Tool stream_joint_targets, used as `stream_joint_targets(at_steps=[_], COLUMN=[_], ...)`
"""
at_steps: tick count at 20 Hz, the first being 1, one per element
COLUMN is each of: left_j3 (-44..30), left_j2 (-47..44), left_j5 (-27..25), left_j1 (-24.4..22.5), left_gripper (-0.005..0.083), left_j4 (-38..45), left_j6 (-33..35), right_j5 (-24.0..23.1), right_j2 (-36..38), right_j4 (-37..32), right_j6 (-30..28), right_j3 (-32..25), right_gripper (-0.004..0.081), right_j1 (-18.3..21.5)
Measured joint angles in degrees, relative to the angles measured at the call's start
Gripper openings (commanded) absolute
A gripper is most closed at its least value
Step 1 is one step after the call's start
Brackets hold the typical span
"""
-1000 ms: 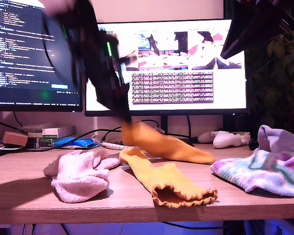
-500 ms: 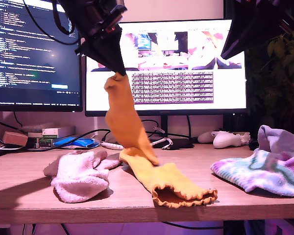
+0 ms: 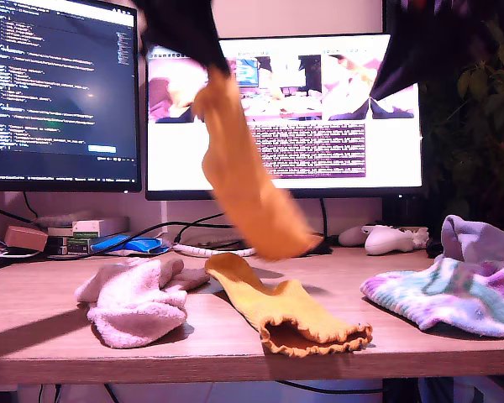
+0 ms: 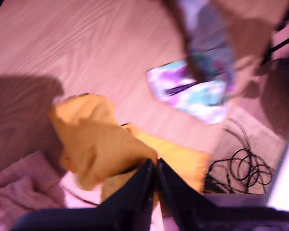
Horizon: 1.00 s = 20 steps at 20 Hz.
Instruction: Pair up the socks based on colour and pattern, by placing them on top of one another
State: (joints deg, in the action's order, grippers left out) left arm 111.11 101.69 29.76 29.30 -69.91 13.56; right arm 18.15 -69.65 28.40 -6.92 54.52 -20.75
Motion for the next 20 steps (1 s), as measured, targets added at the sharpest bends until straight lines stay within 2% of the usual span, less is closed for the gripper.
stream_joint_targets(at_steps=[3, 5, 8, 10, 15, 20], left_j3=[0.0, 0.0, 0.0, 0.0, 0.0, -4.9], left_j2=[-1.7, -1.6, -1.6, -1.6, -1.6, -1.6], left_j5=[0.2, 1.1, 2.6, 3.0, 3.1, -2.9], left_j1=[1.4, 2.6, 5.4, 7.4, 8.7, 9.4], left_gripper=[-0.0020, -0.0020, -0.0020, -0.0020, -0.0020, -0.0020], left_j4=[-3.7, -7.2, -8.1, -8.1, -8.3, -8.3], left_j6=[-0.4, -1.0, -1.7, -4.9, -10.3, -7.3], right_j5=[-1.0, -2.1, -3.7, -3.7, -3.8, -4.1], right_j2=[2.1, 5.2, 8.6, 8.6, 8.3, 8.3], right_j4=[-3.8, -4.4, -5.9, -5.9, -5.8, -5.2], right_j6=[2.4, 2.5, 2.6, 2.5, 2.4, 2.3], right_j3=[-9.6, -12.6, -12.6, -12.6, -12.6, -12.6], right_gripper=[-0.0013, -0.0013, -0.0013, -0.0013, -0.0013, -0.0012], right_j1=[0.0, 0.0, 0.0, 0.0, 0.0, 0.2])
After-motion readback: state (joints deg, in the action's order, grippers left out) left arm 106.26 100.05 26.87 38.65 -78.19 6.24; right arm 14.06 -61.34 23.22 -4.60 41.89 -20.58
